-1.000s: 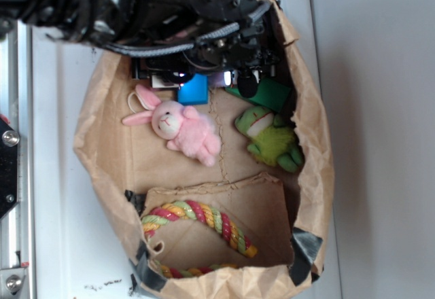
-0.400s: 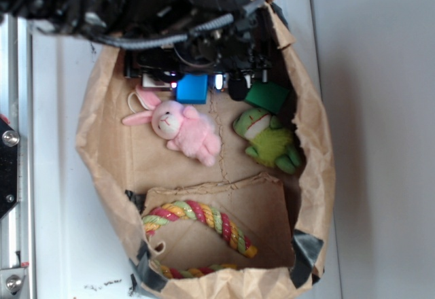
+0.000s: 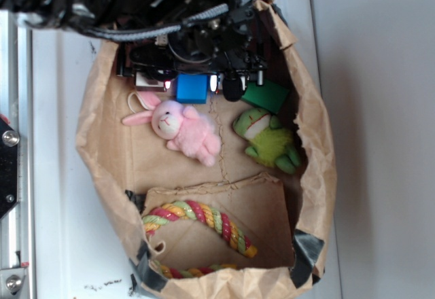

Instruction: Grab the blue block.

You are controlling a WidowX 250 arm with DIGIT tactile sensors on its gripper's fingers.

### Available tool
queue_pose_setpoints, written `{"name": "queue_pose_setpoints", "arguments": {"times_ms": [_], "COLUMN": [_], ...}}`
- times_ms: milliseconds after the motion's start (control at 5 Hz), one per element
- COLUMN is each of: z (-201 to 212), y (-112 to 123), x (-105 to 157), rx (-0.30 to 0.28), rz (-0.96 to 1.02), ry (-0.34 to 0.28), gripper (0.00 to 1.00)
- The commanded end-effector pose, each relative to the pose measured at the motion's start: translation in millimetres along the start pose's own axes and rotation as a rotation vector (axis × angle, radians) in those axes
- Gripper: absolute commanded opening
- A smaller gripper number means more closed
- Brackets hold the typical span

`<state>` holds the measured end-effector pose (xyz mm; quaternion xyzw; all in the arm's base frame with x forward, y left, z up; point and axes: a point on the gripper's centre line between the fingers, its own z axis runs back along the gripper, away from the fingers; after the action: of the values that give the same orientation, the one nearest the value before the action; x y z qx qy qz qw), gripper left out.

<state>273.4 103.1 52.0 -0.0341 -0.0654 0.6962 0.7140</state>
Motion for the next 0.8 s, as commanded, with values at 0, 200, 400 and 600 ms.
{"name": "queue_pose_setpoints", "arguments": {"times_ms": [0, 200, 400, 600], "z": [11, 0, -9, -17], "y": [-7, -8, -7, -3], "x": [17, 17, 15, 13], "rx": [-0.092, -0.098, -0.109, -0.116], "rz": [0.047, 0.05, 0.045, 0.031], "ry": [-0.065, -0.081, -0.095, -0.115], "gripper": [1.0, 1.0, 1.0, 1.0]}}
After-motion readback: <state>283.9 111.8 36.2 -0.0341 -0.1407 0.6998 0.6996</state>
